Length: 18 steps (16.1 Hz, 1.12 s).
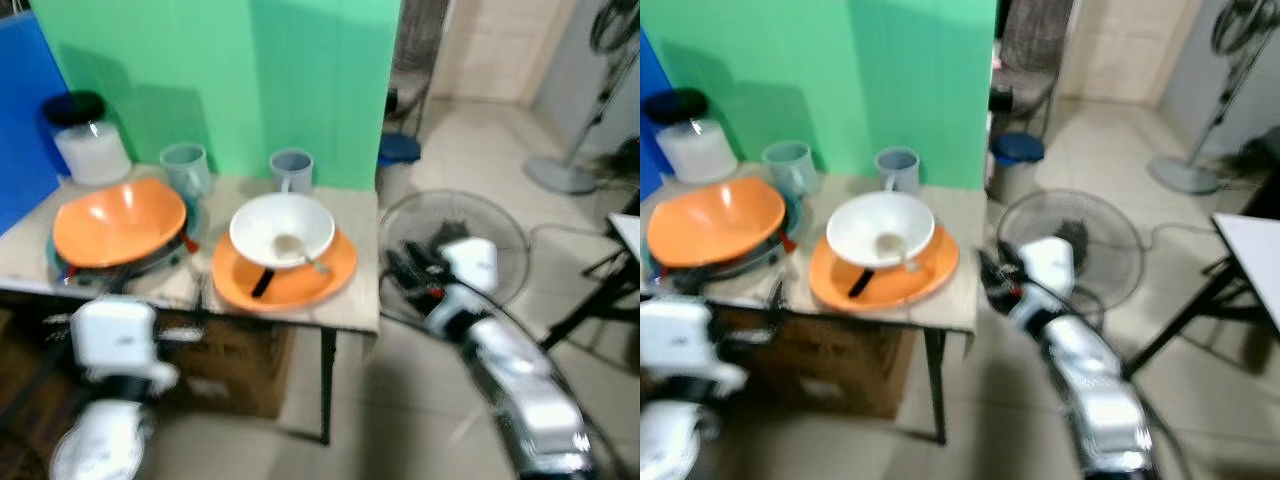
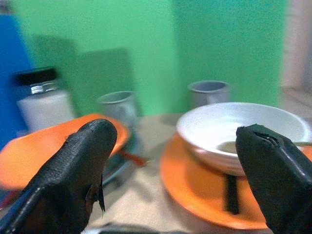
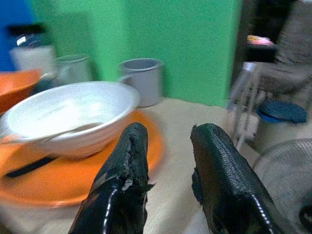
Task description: Setting the table
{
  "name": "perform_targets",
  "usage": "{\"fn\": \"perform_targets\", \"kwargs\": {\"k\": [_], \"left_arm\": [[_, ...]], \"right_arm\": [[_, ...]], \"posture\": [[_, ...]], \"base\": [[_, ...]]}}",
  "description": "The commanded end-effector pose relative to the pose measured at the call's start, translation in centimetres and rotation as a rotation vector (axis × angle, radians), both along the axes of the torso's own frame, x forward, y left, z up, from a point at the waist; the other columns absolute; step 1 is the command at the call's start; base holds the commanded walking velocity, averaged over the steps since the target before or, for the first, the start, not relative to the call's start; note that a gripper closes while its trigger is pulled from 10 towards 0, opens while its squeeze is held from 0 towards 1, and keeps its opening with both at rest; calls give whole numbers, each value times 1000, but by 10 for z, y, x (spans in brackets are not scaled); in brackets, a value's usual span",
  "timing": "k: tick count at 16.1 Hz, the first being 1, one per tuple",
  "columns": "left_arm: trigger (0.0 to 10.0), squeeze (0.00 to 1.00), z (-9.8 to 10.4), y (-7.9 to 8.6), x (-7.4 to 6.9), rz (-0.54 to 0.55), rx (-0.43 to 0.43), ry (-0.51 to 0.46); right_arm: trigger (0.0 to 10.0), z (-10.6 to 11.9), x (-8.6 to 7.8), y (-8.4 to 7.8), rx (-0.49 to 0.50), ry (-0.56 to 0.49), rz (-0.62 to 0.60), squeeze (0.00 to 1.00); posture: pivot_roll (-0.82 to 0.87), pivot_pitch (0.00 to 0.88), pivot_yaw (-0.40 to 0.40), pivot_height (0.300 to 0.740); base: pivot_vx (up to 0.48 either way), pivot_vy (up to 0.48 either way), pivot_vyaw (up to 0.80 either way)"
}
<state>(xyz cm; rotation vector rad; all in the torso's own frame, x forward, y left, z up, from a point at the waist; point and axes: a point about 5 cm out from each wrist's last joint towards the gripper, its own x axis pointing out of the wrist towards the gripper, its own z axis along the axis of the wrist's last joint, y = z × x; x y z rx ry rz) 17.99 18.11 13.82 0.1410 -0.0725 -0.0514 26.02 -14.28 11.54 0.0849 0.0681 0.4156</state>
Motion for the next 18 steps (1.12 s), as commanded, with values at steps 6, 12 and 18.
{"fn": "perform_targets", "kwargs": {"k": [6, 12, 18], "left_arm": [[10000, 0, 4, -13, 1, -170, 3, 47], [10000, 0, 4, -11, 2, -179, 17, 78], [10000, 0, 5, -20, 3, -280, 11, 116]], "right_arm": [[10000, 25, 3, 18, 178, -64, 133, 1000], [10000, 27, 2, 22, 121, -51, 230, 1000], [10000, 19, -1, 16, 57, 37, 325, 1000]], "posture": [[-18, 0, 26, 740], [-17, 0, 23, 740], [-17, 0, 22, 740]], "base": [[103, 0, 0], [0, 0, 0], [0, 0, 0]]}}
